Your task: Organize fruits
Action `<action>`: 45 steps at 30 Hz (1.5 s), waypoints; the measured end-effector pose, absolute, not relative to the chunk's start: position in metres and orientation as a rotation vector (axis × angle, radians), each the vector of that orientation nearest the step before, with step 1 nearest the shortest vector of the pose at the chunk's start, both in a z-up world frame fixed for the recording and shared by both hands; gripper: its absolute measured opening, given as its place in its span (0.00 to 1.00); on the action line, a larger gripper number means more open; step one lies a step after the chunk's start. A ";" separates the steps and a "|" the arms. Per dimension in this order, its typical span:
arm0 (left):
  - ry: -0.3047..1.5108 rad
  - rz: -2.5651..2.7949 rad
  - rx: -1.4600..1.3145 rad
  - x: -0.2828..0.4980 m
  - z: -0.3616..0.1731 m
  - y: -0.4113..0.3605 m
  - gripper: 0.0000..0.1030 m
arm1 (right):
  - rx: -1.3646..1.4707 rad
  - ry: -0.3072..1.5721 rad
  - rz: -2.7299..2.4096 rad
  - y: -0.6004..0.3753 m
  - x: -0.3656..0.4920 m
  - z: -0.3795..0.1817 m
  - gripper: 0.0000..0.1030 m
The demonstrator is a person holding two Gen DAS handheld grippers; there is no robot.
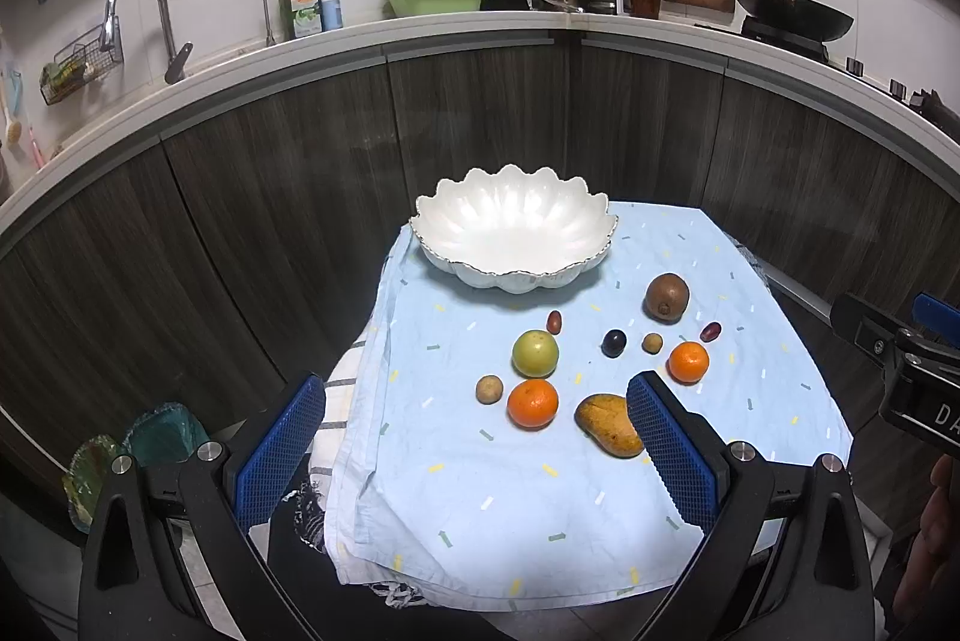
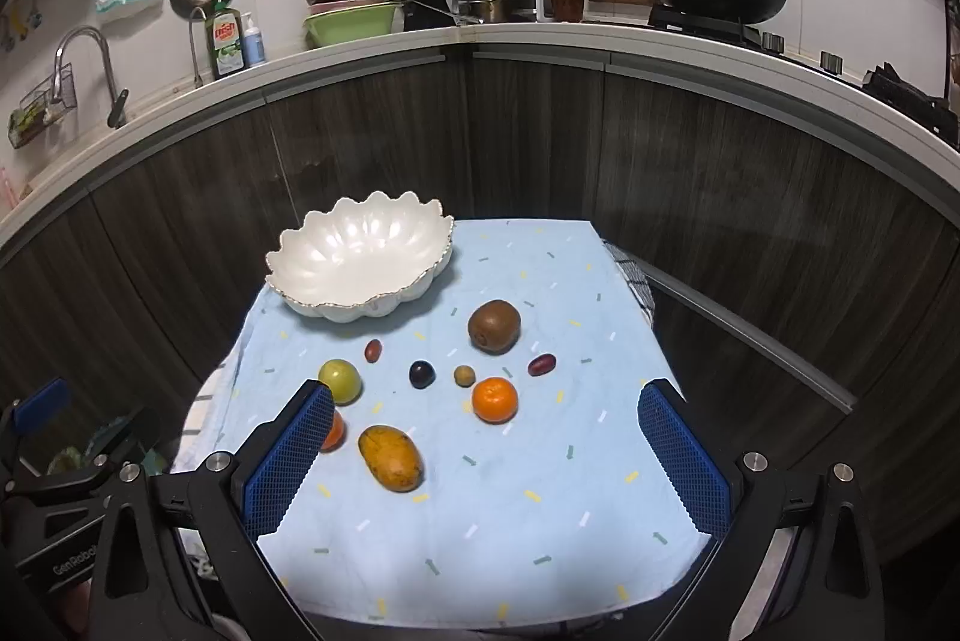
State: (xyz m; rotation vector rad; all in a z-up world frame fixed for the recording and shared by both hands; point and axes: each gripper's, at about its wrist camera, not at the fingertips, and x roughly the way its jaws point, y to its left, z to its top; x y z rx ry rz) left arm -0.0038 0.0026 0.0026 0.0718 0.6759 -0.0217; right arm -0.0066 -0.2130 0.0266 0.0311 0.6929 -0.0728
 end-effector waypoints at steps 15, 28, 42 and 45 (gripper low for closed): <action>0.676 -0.022 0.071 -0.004 0.002 0.003 0.99 | 0.031 0.685 -0.069 -0.211 -0.007 0.027 1.00; 0.676 -0.023 0.069 -0.004 0.001 0.004 0.99 | 0.031 0.689 -0.069 -0.211 -0.009 0.027 1.00; 0.679 -0.027 0.071 -0.005 0.001 0.003 0.99 | 0.030 0.697 -0.072 -0.214 -0.006 0.024 1.00; 0.679 -0.027 0.071 -0.005 0.002 0.003 0.99 | 0.035 0.702 -0.075 -0.216 -0.004 0.021 1.00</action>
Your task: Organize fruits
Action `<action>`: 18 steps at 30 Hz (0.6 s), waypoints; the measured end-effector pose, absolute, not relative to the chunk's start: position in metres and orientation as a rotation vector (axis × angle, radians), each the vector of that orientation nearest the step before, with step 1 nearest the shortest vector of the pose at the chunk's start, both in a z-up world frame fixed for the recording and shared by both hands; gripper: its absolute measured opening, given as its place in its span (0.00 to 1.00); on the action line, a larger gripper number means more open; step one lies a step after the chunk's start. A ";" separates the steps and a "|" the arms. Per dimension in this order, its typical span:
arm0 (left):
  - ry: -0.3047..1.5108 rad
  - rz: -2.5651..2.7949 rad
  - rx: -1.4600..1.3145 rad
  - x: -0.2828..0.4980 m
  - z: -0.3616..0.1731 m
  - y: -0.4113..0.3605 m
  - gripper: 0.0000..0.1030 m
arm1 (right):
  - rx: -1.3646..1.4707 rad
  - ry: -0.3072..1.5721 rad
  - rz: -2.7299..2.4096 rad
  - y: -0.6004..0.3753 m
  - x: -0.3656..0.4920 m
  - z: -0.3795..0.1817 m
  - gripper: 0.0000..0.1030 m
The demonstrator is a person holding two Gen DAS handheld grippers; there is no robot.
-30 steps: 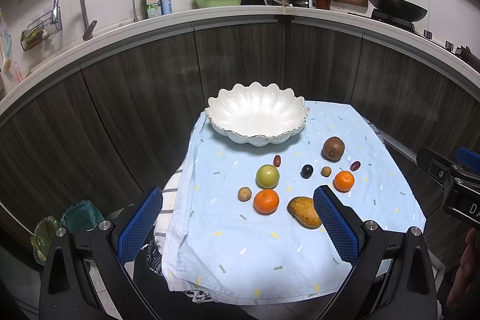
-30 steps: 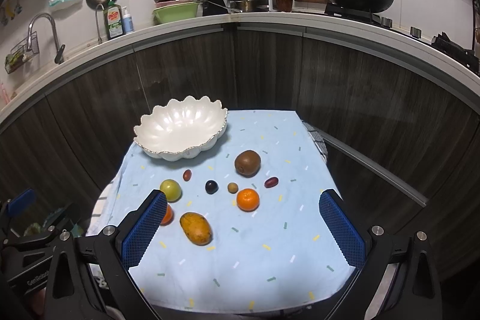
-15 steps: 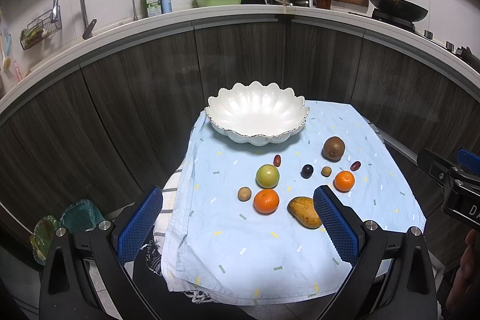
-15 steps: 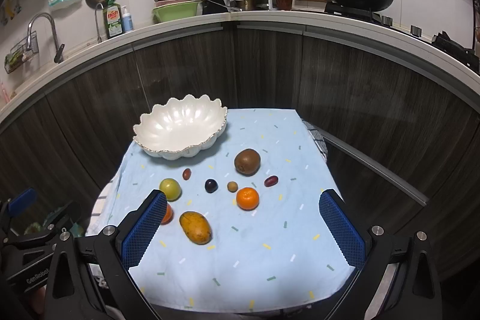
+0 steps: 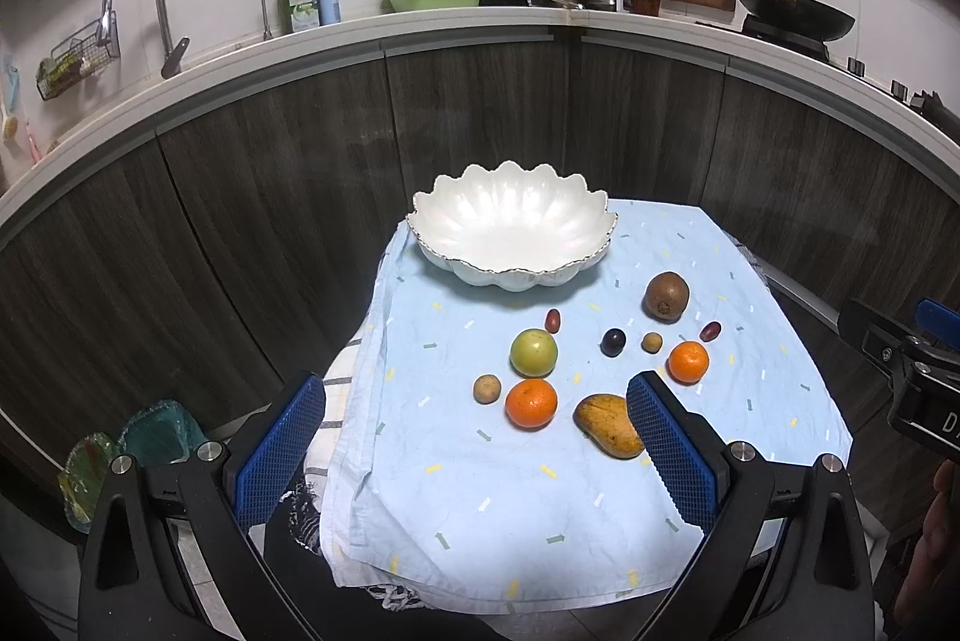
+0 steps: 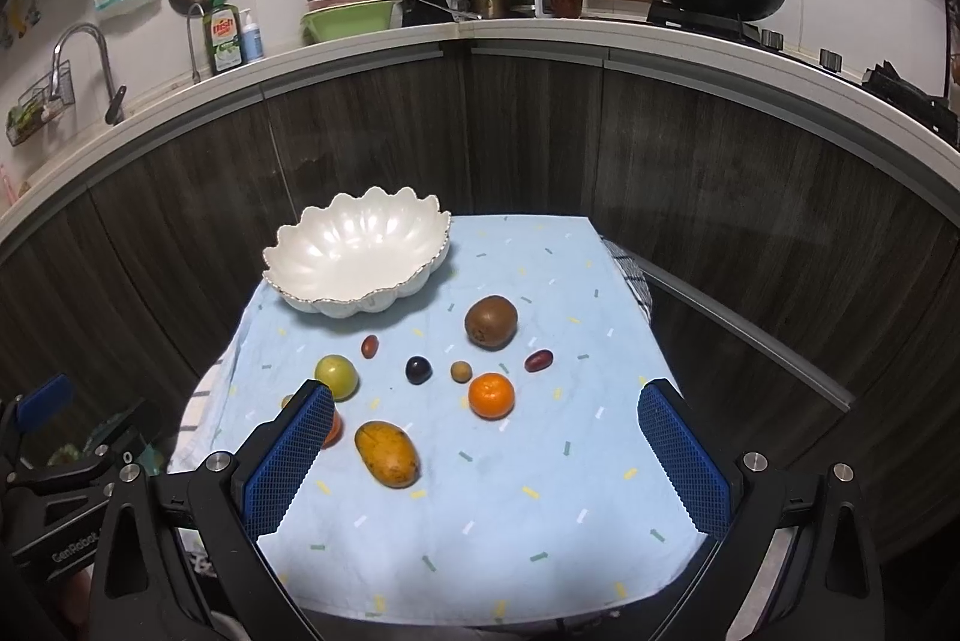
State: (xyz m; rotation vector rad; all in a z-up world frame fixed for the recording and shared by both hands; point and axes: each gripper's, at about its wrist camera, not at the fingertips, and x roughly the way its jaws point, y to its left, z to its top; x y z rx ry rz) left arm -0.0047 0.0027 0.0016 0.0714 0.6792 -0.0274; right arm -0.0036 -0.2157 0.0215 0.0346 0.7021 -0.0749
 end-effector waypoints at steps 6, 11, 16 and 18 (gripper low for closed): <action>0.682 -0.025 0.069 -0.005 0.001 0.002 0.99 | 0.035 0.702 -0.074 -0.216 -0.003 0.021 1.00; 0.686 -0.024 0.069 -0.001 0.000 0.001 0.99 | 0.038 0.709 -0.074 -0.216 -0.002 0.018 1.00; 0.687 -0.023 0.067 -0.001 -0.001 0.000 0.99 | 0.036 0.708 -0.073 -0.215 -0.002 0.018 1.00; 0.689 -0.023 0.066 -0.001 -0.002 0.000 0.99 | 0.036 0.710 -0.074 -0.214 -0.002 0.018 1.00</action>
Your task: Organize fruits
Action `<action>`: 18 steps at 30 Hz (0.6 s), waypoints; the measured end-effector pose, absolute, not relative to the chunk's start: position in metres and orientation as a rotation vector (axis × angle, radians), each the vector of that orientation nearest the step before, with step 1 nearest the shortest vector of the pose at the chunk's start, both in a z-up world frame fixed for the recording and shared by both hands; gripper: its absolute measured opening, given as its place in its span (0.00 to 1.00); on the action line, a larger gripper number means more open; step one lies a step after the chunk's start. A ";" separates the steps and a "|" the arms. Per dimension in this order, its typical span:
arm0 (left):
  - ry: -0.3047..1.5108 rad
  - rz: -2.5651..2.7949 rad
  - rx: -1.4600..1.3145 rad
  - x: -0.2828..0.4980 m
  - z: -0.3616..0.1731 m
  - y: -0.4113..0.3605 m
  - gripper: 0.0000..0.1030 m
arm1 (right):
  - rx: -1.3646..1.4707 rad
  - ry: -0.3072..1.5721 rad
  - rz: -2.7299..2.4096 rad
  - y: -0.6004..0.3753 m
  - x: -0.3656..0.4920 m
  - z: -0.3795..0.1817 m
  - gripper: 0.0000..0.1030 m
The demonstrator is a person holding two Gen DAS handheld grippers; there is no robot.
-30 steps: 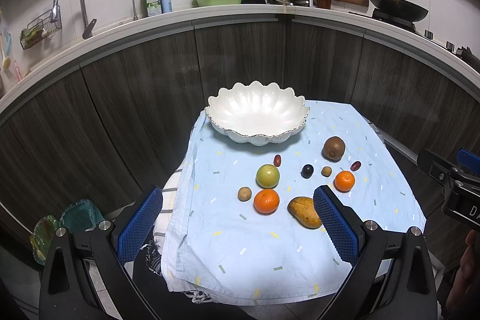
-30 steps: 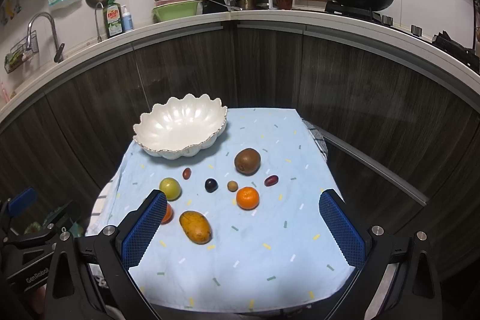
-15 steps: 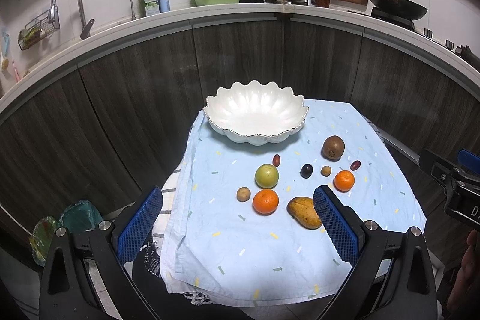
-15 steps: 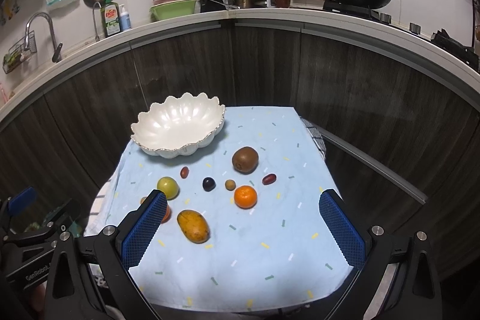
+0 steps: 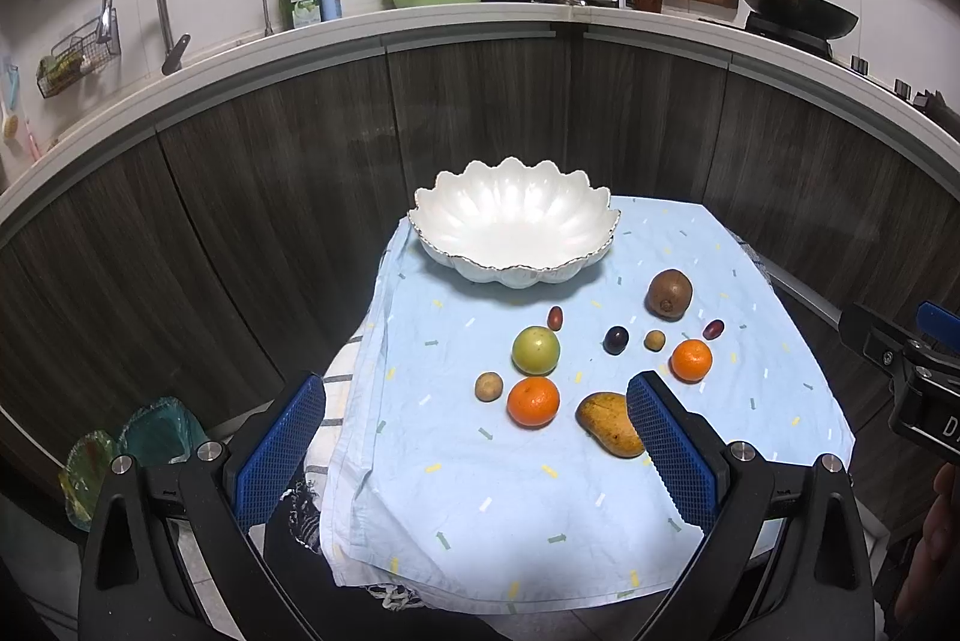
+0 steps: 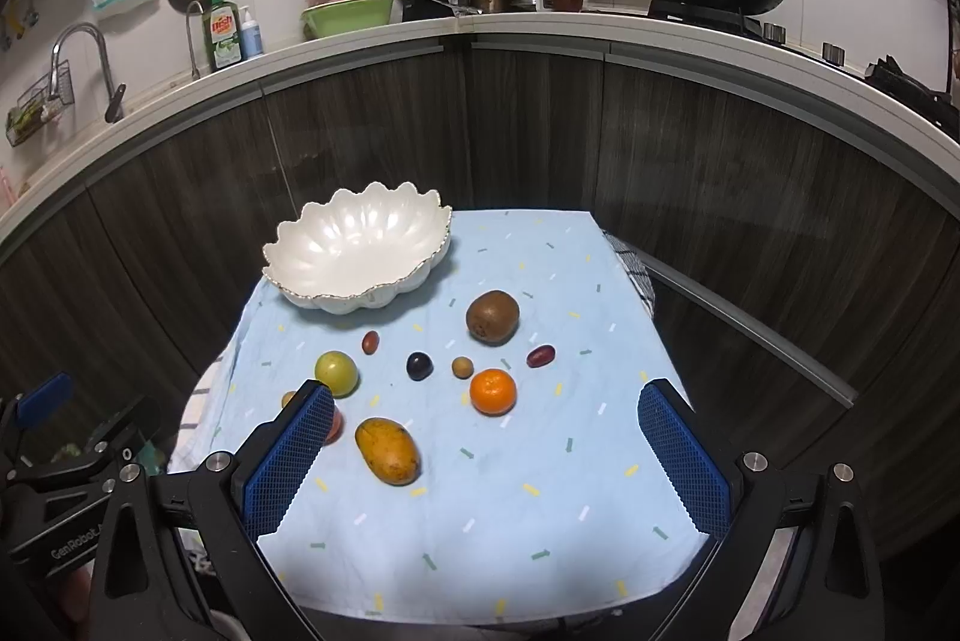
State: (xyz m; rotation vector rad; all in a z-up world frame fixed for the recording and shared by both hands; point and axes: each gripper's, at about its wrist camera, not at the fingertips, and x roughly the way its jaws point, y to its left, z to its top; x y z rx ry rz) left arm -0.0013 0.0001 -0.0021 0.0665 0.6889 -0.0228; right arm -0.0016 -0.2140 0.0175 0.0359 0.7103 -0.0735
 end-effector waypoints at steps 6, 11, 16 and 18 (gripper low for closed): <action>0.690 -0.025 0.067 -0.001 -0.003 0.001 0.99 | 0.038 0.716 -0.071 -0.213 0.000 0.016 1.00; 0.694 -0.027 0.069 0.000 -0.005 0.002 0.99 | 0.039 0.718 -0.071 -0.213 0.001 0.014 1.00; 0.698 -0.029 0.067 0.001 -0.006 0.002 0.99 | 0.038 0.724 -0.067 -0.212 0.002 0.011 1.00; 0.703 -0.036 0.071 0.003 -0.007 0.002 0.99 | 0.037 0.726 -0.064 -0.211 0.003 0.010 1.00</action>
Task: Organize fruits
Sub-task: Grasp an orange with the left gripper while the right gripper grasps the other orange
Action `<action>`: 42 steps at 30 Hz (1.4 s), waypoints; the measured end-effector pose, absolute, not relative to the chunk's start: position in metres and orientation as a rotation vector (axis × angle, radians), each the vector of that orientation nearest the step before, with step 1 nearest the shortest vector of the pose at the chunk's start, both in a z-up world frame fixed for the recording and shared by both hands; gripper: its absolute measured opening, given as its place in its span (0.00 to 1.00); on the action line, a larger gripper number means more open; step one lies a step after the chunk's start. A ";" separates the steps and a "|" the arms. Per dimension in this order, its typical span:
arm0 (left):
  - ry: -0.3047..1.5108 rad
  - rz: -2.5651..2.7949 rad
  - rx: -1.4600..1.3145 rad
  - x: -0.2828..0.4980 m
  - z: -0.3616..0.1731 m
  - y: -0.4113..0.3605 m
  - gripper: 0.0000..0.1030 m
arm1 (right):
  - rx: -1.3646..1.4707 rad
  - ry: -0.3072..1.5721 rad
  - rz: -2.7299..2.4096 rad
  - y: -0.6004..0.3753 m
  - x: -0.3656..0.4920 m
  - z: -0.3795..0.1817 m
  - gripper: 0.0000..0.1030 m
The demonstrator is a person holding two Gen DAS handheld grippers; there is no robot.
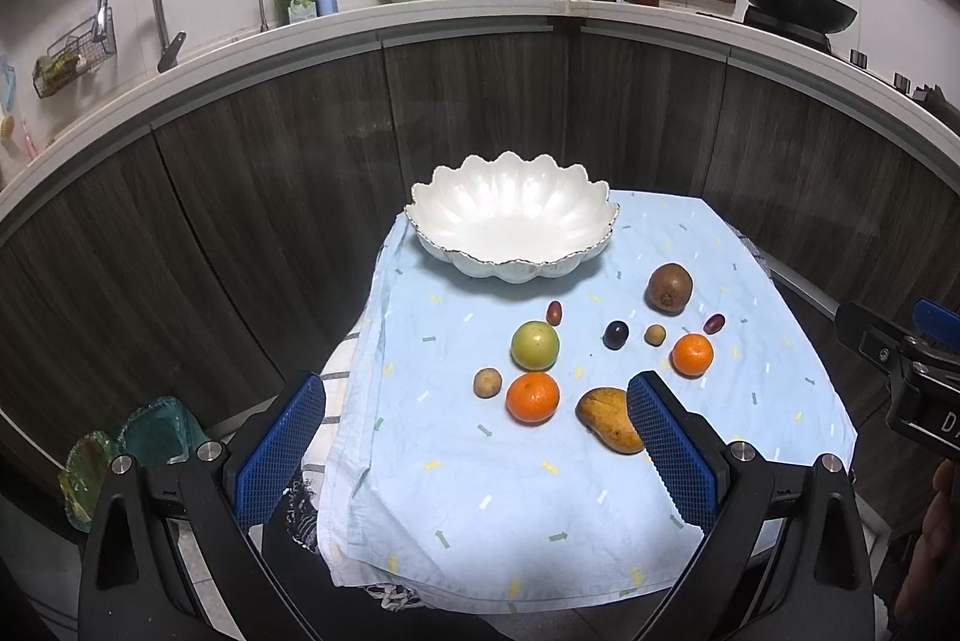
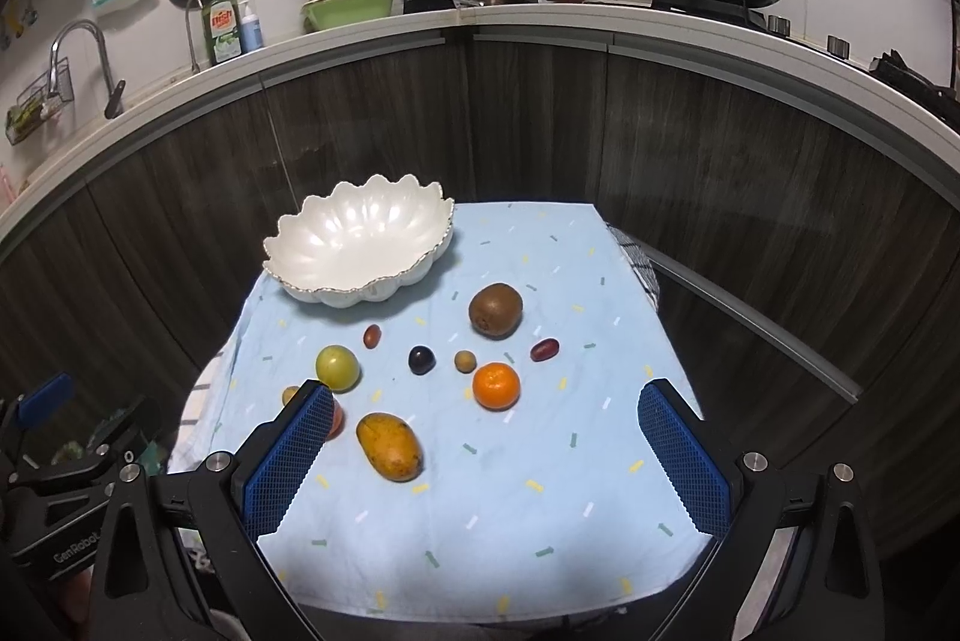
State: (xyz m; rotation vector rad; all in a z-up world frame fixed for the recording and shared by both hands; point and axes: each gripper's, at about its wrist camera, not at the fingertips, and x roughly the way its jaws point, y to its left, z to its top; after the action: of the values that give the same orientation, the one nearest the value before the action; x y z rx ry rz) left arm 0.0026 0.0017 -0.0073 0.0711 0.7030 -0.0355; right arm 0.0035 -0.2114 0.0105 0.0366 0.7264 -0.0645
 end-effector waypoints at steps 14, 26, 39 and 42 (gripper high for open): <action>0.710 -0.053 0.124 0.023 -0.015 -0.009 0.99 | 0.047 0.758 -0.041 -0.214 0.021 -0.005 1.00; 0.740 -0.105 0.155 0.045 -0.036 -0.019 0.99 | 0.020 0.790 -0.017 -0.215 0.041 -0.029 1.00; 0.833 -0.112 0.158 0.082 -0.083 -0.026 0.83 | -0.041 0.814 -0.009 -0.210 0.068 -0.060 1.00; 0.841 -0.113 0.166 0.086 -0.094 -0.028 0.82 | -0.053 0.821 -0.010 -0.210 0.073 -0.068 1.00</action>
State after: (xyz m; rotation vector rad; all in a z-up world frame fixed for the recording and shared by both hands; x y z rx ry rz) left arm 0.0861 -0.0276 -0.0936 0.1665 0.8409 -0.1131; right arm 0.0732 -0.2098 -0.0683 -0.0528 0.8206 -0.0097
